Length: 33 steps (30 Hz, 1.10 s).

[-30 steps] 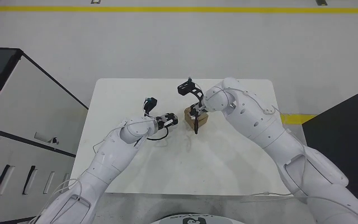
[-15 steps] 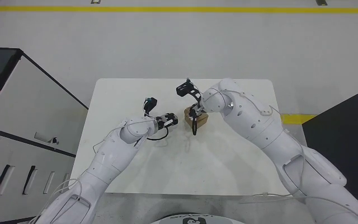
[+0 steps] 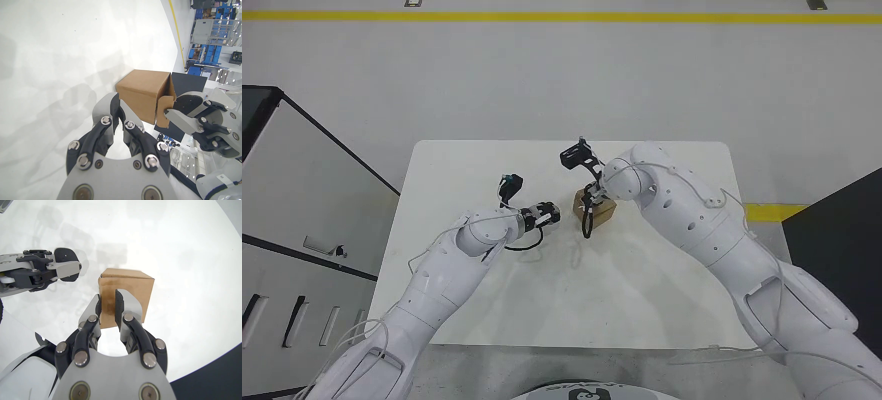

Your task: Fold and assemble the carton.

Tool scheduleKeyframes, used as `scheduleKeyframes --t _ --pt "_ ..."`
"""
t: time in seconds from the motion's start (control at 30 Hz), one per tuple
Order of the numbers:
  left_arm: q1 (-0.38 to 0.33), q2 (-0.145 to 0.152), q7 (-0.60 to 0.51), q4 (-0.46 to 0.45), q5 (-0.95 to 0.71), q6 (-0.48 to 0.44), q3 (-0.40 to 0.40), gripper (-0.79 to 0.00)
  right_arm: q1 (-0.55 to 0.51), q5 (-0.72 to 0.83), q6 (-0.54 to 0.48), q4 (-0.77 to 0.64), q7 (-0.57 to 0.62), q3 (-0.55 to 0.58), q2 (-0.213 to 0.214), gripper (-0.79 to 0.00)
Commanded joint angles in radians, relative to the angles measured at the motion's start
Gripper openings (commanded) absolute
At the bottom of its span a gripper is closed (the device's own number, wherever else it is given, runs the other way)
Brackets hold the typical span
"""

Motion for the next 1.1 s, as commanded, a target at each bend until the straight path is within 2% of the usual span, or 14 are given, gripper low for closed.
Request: scheduleKeyframes --t 0.0,0.1,0.13,0.2,0.3,0.4,0.63,0.67,0.7,0.73,0.77,1.07 --pt "0.0 0.0 0.0 0.0 0.0 0.0 0.0 -0.785 0.0 -0.001 -0.002 0.003 -0.001 0.002 -0.001 -0.659" --pt "0.0 0.0 0.0 0.0 0.0 0.0 0.0 -0.785 -0.001 -0.004 -0.002 0.008 0.0 0.005 -0.004 -0.668" --pt "0.0 0.0 0.0 0.0 0.0 0.0 0.0 -0.785 -0.001 -0.007 -0.002 0.009 0.0 0.005 -0.004 -0.637" --pt "0.0 0.0 0.0 0.0 0.0 0.0 0.0 -0.785 -0.001 -0.013 -0.002 0.009 0.002 0.005 -0.006 -0.505" --pt "0.0 0.0 0.0 0.0 0.0 0.0 0.0 -0.785 0.001 -0.033 -0.01 0.002 0.012 0.002 -0.007 -0.434" --pt "0.0 0.0 0.0 0.0 0.0 0.0 0.0 -0.785 0.003 -0.061 -0.013 -0.003 0.026 -0.005 -0.009 -0.406" --pt "0.0 0.0 0.0 0.0 0.0 0.0 0.0 -0.785 0.004 -0.107 0.002 0.007 0.03 -0.005 -0.013 -0.44" --pt "0.0 0.0 0.0 0.0 0.0 0.0 0.0 -0.785 0.004 -0.107 0.005 0.008 0.029 -0.003 -0.014 -0.465" --pt "0.0 0.0 0.0 0.0 0.0 0.0 0.0 -0.785 0.004 -0.108 0.008 0.01 0.027 0.0 -0.015 -0.554" --pt "0.0 0.0 0.0 0.0 0.0 0.0 0.0 -0.785 0.003 -0.11 0.011 0.012 0.024 0.003 -0.015 -0.573" --pt "0.0 0.0 0.0 0.0 0.0 0.0 0.0 -0.785 0.001 -0.109 0.012 0.012 0.022 0.005 -0.016 -0.625" --pt "0.0 0.0 0.0 0.0 0.0 0.0 0.0 -0.785 -0.007 -0.112 0.005 0.022 0.026 0.022 -0.02 -0.68"
